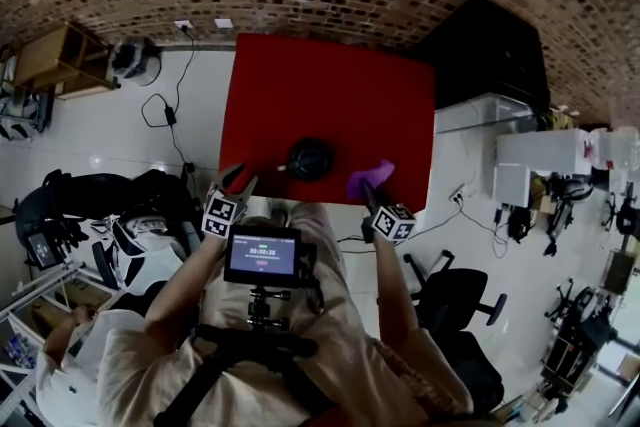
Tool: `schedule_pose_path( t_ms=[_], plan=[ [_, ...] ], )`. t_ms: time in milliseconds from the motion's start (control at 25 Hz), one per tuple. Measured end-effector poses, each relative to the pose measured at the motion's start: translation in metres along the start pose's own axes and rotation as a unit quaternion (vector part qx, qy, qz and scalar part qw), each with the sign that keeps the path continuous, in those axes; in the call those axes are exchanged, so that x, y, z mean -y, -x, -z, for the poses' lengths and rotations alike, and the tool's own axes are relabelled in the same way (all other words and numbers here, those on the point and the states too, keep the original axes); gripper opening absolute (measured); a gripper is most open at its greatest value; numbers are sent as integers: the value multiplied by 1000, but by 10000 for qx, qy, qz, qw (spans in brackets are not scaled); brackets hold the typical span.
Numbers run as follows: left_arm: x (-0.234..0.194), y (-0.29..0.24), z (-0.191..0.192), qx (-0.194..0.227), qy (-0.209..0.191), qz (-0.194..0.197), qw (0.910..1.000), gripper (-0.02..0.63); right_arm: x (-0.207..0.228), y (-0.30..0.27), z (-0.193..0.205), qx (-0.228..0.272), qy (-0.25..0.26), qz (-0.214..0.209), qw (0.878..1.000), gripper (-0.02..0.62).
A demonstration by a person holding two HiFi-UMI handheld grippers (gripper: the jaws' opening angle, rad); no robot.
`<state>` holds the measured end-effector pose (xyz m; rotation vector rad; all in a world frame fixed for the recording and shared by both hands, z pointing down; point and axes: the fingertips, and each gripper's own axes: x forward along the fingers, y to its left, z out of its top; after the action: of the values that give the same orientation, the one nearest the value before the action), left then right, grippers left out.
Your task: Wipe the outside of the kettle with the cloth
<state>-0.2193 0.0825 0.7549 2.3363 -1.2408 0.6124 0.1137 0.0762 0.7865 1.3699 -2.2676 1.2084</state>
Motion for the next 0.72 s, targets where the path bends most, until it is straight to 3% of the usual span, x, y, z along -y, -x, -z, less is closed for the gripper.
schedule_pose_path(
  t_ms=[120,240,440,560,720],
  plan=[
    [-3,4,-3,156,288,-15,9995,161,-11,31,-49,428,412,-2,9982,95],
    [4,13,-2,142,272,-8,9995,160,-26,57,-82,675,897,-88,9936,95],
    [6,30,-15,377,509,-393,9972,160,-39,81,-116,917,1663,-308,9813,95],
    [21,41,-26,557,941,-542,9925,160,-43,99,-114,970,1878,-390,9766,95],
    [47,51,-35,980,1763,-666,9772,160,-48,128,-108,983,2132,-493,9708,95]
  ],
)
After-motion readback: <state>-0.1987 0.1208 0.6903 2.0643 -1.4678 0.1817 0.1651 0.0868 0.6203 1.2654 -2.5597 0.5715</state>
